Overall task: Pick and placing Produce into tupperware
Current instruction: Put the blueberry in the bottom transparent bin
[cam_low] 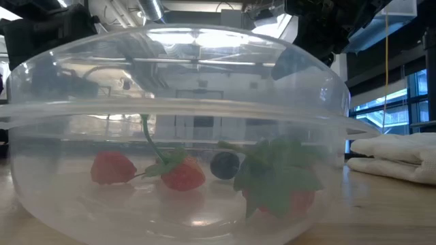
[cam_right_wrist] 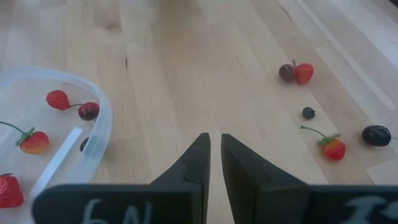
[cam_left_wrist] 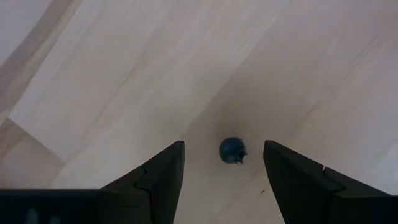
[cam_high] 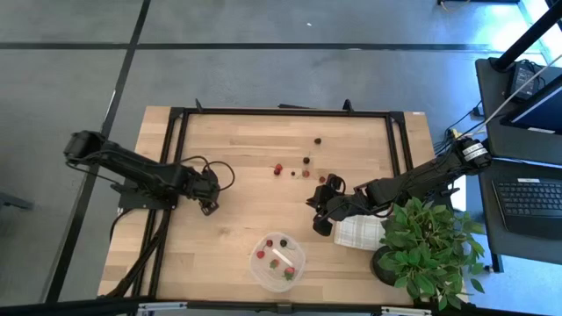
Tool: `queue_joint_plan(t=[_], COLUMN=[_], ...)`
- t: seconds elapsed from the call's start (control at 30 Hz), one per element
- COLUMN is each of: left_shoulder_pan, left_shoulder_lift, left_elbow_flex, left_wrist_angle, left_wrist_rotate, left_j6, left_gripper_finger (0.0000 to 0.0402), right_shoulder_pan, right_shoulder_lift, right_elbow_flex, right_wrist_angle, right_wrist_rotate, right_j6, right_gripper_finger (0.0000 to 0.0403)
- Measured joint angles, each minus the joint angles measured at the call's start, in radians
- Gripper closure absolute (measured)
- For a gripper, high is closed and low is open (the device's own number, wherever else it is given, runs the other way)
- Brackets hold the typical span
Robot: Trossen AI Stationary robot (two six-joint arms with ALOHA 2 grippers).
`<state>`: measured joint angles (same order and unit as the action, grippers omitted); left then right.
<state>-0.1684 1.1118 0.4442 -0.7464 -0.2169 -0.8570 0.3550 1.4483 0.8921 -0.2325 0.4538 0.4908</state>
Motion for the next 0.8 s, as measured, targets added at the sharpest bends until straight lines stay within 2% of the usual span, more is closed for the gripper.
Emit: queue_joint_plan(t=[0.23,0.47,0.8], left_shoulder_pan=[0.000,0.000,0.006], left_shoulder_lift=[0.079,0.090,0.091], left_elbow_flex=[0.003,0.004,0.002], left_wrist_angle=[0.027,0.045,0.054], left_wrist_rotate=[0.004,0.003,0.034], left_j6=[0.003,0.003,-0.007], left_gripper_finger=[0.0191,0.0195,0.0254], right_shoulder_pan=[0.000,0.000,0.000], right_shoulder_lift=[0.000,0.000,0.000], right_elbow_flex=[0.000,0.000,0.000], right_wrist_angle=[0.005,0.005,0.005], right_wrist_rotate=[0.000,0.000,0.000], right_j6=[-0.004,-0.005,-0.004], right_gripper_finger=[0.0360,0.0360,0.0360])
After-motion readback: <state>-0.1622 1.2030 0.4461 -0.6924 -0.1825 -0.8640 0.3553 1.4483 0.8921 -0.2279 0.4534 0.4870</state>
